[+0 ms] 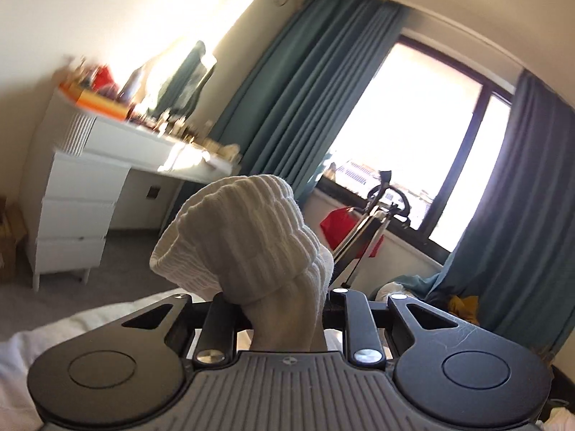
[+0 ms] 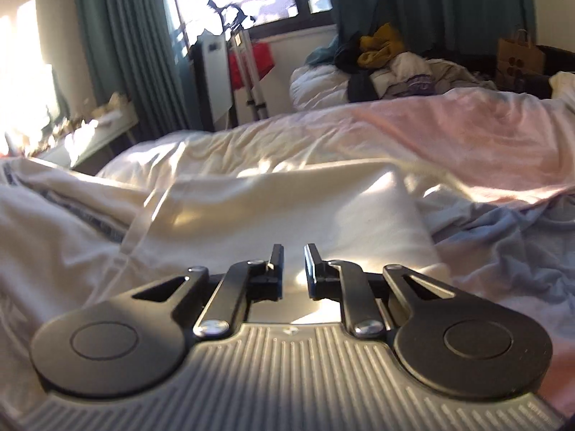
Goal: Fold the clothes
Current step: 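Grasp the ribbed cuffs with the right gripper while the left gripper holds them up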
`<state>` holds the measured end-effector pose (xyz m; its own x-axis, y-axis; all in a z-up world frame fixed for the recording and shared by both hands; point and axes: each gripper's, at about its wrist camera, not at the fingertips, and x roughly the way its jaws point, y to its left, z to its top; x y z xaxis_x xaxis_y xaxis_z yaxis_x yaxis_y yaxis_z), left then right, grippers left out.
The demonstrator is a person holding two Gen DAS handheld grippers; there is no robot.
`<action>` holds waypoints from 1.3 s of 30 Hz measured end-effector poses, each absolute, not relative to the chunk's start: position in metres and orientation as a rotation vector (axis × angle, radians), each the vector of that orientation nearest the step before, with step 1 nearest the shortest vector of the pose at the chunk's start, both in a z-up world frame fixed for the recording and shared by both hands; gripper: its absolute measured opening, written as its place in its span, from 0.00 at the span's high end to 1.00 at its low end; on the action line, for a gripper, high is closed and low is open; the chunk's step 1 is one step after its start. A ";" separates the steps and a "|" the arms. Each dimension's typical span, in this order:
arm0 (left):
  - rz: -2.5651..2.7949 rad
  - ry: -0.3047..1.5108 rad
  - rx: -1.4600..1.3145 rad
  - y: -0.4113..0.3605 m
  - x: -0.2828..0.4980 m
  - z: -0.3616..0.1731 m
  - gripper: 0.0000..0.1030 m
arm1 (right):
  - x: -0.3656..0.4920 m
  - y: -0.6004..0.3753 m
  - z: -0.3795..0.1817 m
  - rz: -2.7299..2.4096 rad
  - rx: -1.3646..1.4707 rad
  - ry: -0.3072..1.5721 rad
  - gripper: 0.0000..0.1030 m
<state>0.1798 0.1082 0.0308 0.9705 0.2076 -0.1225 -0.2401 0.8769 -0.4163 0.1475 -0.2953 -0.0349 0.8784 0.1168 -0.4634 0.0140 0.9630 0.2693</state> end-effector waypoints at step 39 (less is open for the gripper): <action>-0.383 0.368 0.555 -0.262 0.177 -0.101 0.30 | 0.142 -0.484 -0.017 0.247 1.004 0.439 0.84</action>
